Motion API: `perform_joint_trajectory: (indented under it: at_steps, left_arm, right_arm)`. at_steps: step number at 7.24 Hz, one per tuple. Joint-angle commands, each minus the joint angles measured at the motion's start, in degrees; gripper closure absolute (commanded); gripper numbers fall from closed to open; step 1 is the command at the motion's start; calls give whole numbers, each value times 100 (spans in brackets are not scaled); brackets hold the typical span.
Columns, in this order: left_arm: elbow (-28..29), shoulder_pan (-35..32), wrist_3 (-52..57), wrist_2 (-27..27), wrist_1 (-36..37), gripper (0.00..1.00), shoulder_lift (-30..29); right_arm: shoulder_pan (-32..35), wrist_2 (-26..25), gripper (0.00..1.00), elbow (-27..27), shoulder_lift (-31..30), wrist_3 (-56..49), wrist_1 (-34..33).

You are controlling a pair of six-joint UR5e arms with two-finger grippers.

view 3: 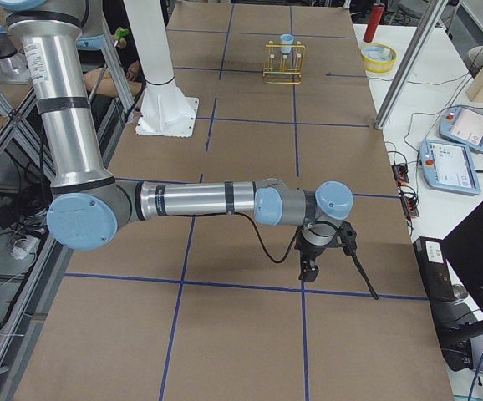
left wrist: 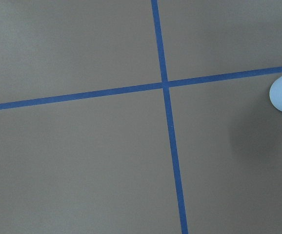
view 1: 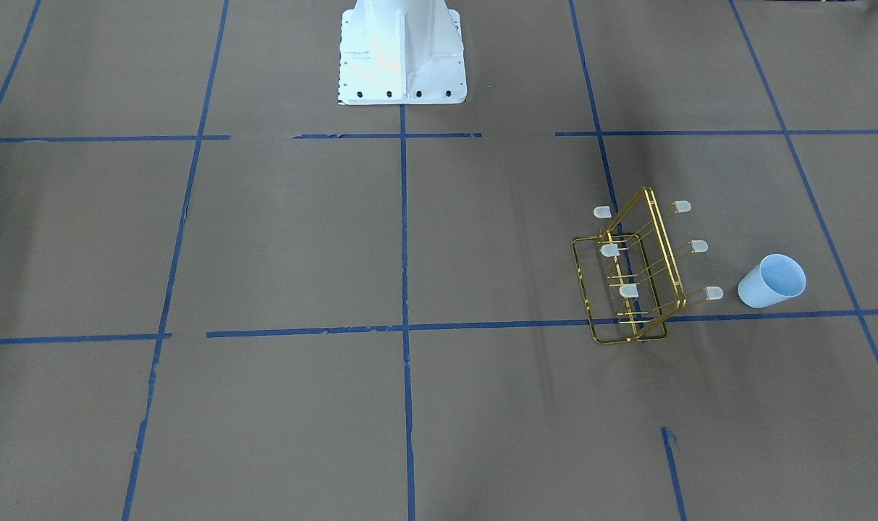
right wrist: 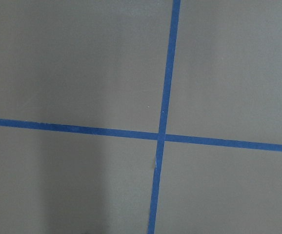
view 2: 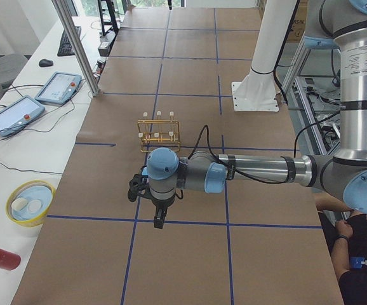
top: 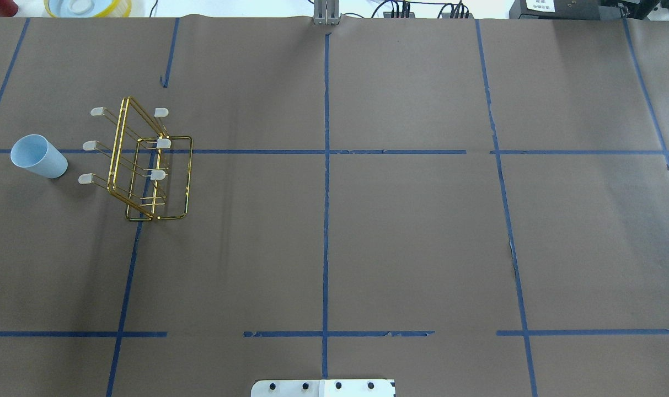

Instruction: Hang cup on cup holder

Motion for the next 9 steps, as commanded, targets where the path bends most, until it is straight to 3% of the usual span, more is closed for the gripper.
perform_joint_trajectory:
  at_steps: [1, 6, 8, 9]
  left_arm:
    - [-17, -1, -5, -2, -4, 0, 3]
    - [-358, -1, -118, -11, -39, 0, -50]
    - [-508, 78, -1290, 51, -748, 0, -41]
    - [-675, 339, -1810, 660, -1204, 0, 2]
  right_arm:
    - [5, 0, 0, 0, 0, 0, 4]
    - [5, 0, 0, 0, 0, 0, -5]
    - [5, 0, 0, 0, 0, 0, -5]
    - [-4, 0, 0, 0, 0, 0, 4]
